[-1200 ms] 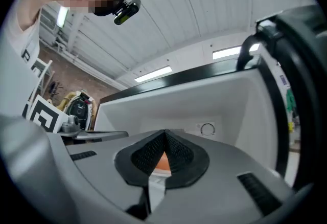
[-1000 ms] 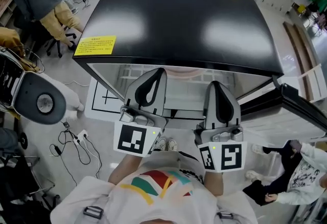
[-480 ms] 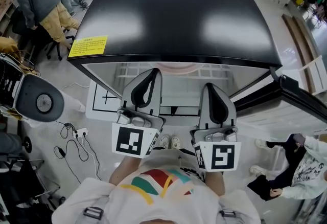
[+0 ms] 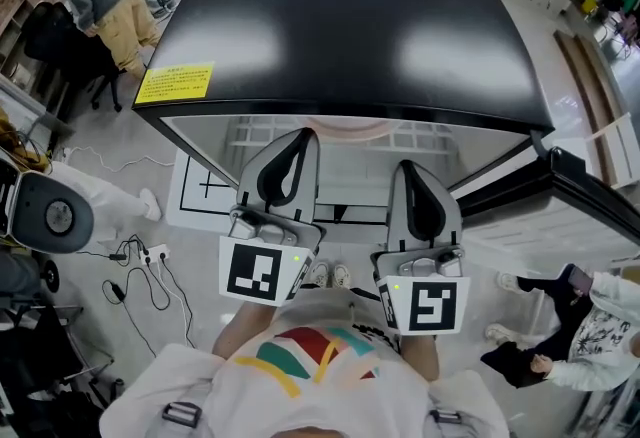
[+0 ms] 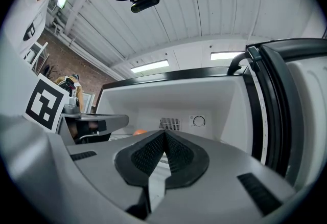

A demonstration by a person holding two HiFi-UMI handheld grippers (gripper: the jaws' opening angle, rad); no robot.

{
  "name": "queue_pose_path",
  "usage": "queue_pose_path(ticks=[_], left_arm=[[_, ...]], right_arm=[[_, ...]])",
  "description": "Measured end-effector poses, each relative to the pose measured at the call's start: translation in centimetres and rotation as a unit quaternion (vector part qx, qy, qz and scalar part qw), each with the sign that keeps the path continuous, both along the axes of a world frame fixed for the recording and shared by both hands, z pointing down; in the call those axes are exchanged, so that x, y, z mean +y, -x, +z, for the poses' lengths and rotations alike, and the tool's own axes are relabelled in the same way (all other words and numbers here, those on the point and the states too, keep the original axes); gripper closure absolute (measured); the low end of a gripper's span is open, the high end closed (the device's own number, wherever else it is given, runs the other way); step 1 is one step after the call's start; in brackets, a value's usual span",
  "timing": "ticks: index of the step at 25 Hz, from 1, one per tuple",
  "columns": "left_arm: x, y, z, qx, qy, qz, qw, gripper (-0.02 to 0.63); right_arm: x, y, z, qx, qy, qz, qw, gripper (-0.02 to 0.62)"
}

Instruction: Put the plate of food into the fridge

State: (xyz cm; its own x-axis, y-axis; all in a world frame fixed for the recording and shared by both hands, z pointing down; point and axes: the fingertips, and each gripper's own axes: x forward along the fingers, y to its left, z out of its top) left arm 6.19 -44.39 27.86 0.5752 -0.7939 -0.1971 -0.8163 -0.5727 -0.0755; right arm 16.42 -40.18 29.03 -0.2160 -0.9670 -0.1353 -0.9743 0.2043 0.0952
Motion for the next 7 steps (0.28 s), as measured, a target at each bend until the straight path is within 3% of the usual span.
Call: queue_pose_path(ticks=[7], left_arm=[[0.01,0.43,-0.08,0.003,-0.002,-0.004,1.0000,0.600]], right_arm=[[0.04,0.38,-0.08,0.006,-0.001,-0.006,1.000,0.595]])
